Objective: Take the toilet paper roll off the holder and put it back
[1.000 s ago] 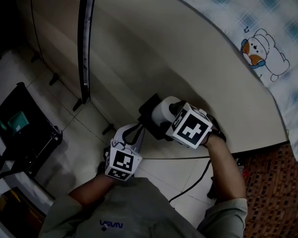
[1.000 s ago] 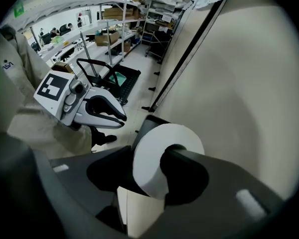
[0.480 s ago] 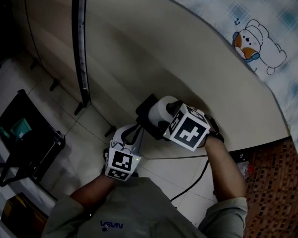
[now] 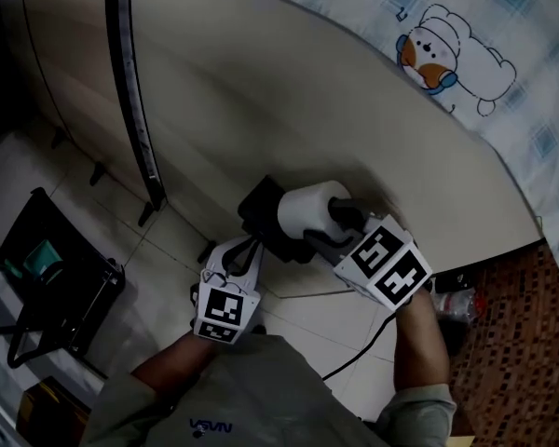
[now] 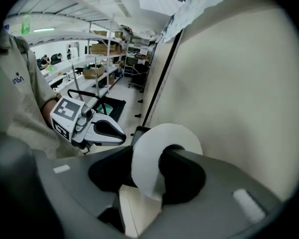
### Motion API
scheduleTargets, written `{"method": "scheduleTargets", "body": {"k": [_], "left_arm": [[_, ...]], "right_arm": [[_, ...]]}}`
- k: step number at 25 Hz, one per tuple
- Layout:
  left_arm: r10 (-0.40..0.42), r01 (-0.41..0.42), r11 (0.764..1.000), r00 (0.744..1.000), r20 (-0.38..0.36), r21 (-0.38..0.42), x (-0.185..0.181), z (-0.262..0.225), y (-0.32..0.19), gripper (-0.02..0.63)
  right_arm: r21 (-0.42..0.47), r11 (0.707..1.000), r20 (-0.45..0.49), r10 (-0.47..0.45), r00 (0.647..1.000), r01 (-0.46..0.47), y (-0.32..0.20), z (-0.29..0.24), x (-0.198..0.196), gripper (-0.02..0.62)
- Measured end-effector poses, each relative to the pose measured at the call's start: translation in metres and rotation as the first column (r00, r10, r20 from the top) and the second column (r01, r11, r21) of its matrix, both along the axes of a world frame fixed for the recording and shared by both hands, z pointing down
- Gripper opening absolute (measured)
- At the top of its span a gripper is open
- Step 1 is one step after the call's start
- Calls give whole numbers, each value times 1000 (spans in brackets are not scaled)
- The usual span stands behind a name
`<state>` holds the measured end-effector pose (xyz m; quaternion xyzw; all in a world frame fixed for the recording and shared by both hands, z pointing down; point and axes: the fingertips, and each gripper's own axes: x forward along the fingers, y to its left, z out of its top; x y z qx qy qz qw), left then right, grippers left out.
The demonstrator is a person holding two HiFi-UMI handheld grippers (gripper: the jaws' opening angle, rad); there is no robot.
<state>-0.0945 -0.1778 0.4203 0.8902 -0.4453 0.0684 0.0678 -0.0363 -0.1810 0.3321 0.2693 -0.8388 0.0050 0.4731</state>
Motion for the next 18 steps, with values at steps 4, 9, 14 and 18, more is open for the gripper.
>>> {"method": "scheduleTargets", "body": {"k": [4,9,14,18], "left_arm": [[1,-1,1000,1000,-2,9,4,-5,-3,28],[3,-3,1000,1000,-16,12,9,-8,-1,25],[15,-14,1000,1000,-24,11,14,-10,2,17],[24,-24,1000,999,-29,10,19,-8,6,11]], "right_arm": [[57,997,128,49,991,-57,11,-15,18,173],[104,985,262,109,959,-140,29,-23,38,173],[127,967,426,149,893,-222,43,-25,52,173],[138,956,505,157,849,-259,55,-20,67,173]]}}
